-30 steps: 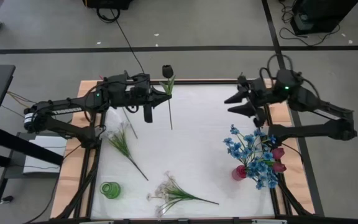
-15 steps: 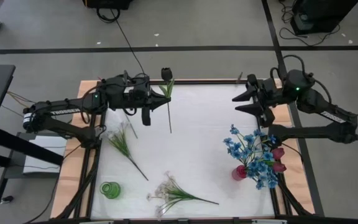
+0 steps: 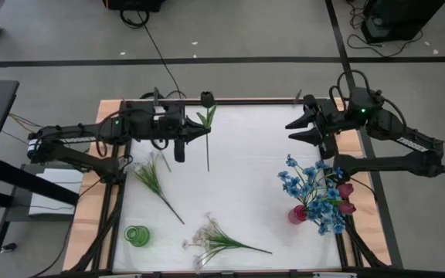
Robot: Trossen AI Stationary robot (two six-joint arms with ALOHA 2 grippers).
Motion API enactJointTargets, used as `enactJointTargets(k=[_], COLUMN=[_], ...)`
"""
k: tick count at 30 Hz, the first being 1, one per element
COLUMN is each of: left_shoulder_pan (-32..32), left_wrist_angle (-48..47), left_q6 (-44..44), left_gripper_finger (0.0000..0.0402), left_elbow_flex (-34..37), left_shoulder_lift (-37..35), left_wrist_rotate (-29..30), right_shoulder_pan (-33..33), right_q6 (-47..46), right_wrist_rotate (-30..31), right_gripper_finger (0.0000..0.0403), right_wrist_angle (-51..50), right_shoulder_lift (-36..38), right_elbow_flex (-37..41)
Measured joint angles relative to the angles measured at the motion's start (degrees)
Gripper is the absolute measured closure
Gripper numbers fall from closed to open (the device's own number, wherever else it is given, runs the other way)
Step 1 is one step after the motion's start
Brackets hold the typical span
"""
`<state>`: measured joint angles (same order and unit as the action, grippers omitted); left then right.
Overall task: Sort flowers into vase by color
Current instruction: Put the right black tulip flower into the green flower vase
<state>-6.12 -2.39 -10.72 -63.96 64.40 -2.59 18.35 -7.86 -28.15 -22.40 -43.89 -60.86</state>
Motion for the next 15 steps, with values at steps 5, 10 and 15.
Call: enactJointTargets(k=[5, 10, 15], left_shoulder_pan=[1.0, 1.0, 1.0], left_wrist_angle=[0.0, 0.0, 0.0], left_q6=[0.0, 0.9, 1.9], left_gripper_finger=[0.0396, 0.0396, 0.0396], left_elbow_flex=[0.0, 0.0, 0.0], left_shoulder_lift=[0.0, 0.0, 0.0], left_wrist_rotate=[0.1, 0.4, 0.4], right_shoulder_pan=[0.0, 0.0, 0.0], right_q6=[0.1, 0.1, 0.0], right_wrist_rotate=[0.0, 0.0, 0.0], right_gripper_finger=[0.0252, 0.0252, 0.0252], right_wrist_angle=[0.0, 0.0, 0.0], right_shoulder_lift=[0.0, -0.1, -0.1], right_elbow_flex=[0.0, 0.0, 0.0])
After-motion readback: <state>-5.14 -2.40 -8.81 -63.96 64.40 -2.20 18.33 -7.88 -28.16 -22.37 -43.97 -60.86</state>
